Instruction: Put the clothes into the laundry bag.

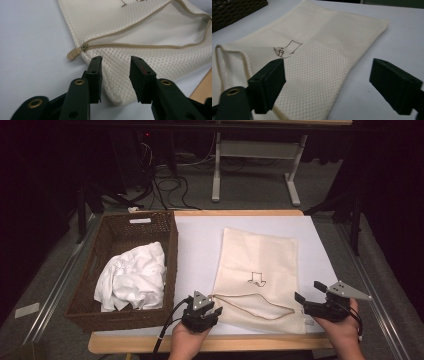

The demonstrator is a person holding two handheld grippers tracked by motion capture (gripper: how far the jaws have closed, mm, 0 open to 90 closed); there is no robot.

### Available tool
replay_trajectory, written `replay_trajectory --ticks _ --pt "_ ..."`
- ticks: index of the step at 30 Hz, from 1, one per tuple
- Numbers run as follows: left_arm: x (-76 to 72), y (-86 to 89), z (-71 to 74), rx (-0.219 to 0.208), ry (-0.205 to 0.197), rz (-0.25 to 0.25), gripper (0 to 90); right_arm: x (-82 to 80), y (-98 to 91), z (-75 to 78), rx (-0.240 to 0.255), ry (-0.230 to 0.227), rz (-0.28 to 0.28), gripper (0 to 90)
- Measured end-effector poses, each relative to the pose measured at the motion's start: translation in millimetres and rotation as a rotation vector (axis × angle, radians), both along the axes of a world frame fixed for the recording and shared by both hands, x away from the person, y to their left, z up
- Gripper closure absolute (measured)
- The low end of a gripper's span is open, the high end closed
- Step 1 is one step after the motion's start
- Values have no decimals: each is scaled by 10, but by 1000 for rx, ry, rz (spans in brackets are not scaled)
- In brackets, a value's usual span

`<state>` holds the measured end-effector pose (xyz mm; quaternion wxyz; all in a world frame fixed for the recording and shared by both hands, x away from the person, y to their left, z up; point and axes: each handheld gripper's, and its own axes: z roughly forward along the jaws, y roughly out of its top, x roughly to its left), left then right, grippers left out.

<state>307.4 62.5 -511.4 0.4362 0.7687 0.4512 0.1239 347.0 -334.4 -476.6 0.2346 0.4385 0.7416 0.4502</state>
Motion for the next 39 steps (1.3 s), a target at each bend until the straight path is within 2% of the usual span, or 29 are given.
replay_trajectory --ticks 1,4,5,6,7,8,9,10,11,12,13,15,17,18,20,22,23,25,28,29,30,31,32,34,37,39 --pt "-33 -16 29 7 -21 -9 573 162 29 -16 4 24 -34 166" --pt "-48 -18 47 7 -28 -20 535 429 51 -27 -35 38 -82 281" --pt "-50 -14 53 10 -31 -26 535 429 51 -27 -35 38 -82 281" --pt "-48 -4 54 14 -33 -30 529 672 46 -67 -56 89 -112 344" --pt "-43 6 52 8 -31 -37 525 751 45 -91 -60 118 -126 353" --pt "-43 6 52 8 -31 -37 526 751 45 -91 -60 118 -126 353" --pt "-32 27 45 0 -17 -53 525 979 33 -171 -56 190 -150 372" --pt "-31 29 35 -11 -15 -50 525 1040 35 -190 -51 200 -156 379" --pt "-28 33 27 -4 -10 -46 525 1114 45 -203 -48 221 -160 377" --pt "-28 33 27 -4 -10 -46 524 1114 45 -203 -48 221 -160 377" --pt "-24 34 21 -5 -6 -44 522 1268 95 -227 -68 252 -158 378" --pt "-31 33 29 -6 -11 -45 521 1332 127 -250 -94 270 -152 459" --pt "-45 28 41 -7 -18 -50 522 1360 145 -269 -107 286 -148 483" --pt "-60 23 48 -7 -26 -54 520 1364 183 -277 -138 279 -145 700" --pt "-66 21 49 -14 -24 -61 515 1344 213 -281 -169 259 -138 815" --pt "-66 21 42 -13 -23 -58 514 1292 217 -268 -186 250 -140 851" --pt "-60 24 43 -11 -17 -61 513 1257 201 -259 -192 243 -150 854" --pt "-47 13 53 -19 -13 -74 514 1182 121 -250 -173 240 -164 855" --pt "-42 -8 65 -26 -36 -85 515 1085 -54 -260 -158 233 -185 855" --pt "-38 -24 67 -41 -45 -82 515 1085 -54 -260 -158 233 -185 855" --pt "-28 -47 67 -49 -48 -87 513 1024 -214 -274 -154 239 -232 850" --pt "-28 -47 67 -49 -48 -87 511 1024 -214 -274 -154 239 -232 850" --pt "-14 -87 53 -37 -47 -93 506 983 -353 -276 -150 228 -271 849" --pt "9 -127 25 -15 -47 -97 502 959 -432 -273 -144 233 -279 841" --pt "75 -176 -19 9 -36 -91 487 928 -472 -263 -160 207 -272 749" --pt "126 -202 -47 11 -17 -83 489 894 -473 -247 -142 189 -257 667"
